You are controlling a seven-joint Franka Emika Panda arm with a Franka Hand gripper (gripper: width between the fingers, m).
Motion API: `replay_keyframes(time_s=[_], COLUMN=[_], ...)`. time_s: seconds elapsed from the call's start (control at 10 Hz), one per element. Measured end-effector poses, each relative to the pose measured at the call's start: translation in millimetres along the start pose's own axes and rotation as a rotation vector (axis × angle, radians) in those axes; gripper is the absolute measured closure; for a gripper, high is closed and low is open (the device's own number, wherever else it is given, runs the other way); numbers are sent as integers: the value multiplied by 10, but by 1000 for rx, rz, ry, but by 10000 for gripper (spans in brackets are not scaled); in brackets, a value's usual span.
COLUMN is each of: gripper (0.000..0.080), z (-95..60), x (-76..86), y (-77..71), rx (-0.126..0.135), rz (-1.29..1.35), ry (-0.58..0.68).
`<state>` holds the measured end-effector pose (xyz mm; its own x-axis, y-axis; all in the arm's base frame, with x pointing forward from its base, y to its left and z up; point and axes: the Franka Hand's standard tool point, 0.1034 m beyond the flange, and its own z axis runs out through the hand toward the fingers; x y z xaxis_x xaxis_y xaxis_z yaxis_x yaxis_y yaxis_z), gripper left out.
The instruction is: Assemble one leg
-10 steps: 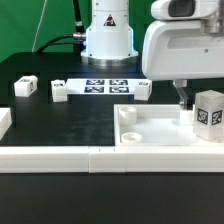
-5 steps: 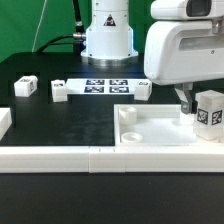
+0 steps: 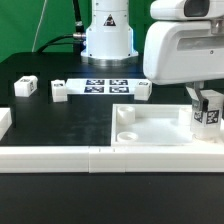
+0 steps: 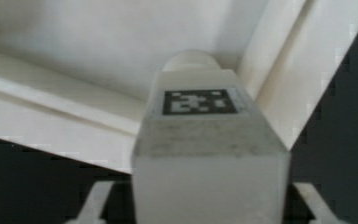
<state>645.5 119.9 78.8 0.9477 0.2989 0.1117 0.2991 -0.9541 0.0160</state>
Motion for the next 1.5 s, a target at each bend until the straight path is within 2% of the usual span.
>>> replay_keyframes(time_s=[0.2, 0.6, 1.0, 1.5], gripper=[509, 509, 509, 508], z=[-16, -10, 44, 42], x=[7, -18, -64, -114], y=[-33, 25, 98, 74], rx=[2, -7, -5, -8], rz=[232, 678, 1173, 1604], ry=[0, -8, 1, -46])
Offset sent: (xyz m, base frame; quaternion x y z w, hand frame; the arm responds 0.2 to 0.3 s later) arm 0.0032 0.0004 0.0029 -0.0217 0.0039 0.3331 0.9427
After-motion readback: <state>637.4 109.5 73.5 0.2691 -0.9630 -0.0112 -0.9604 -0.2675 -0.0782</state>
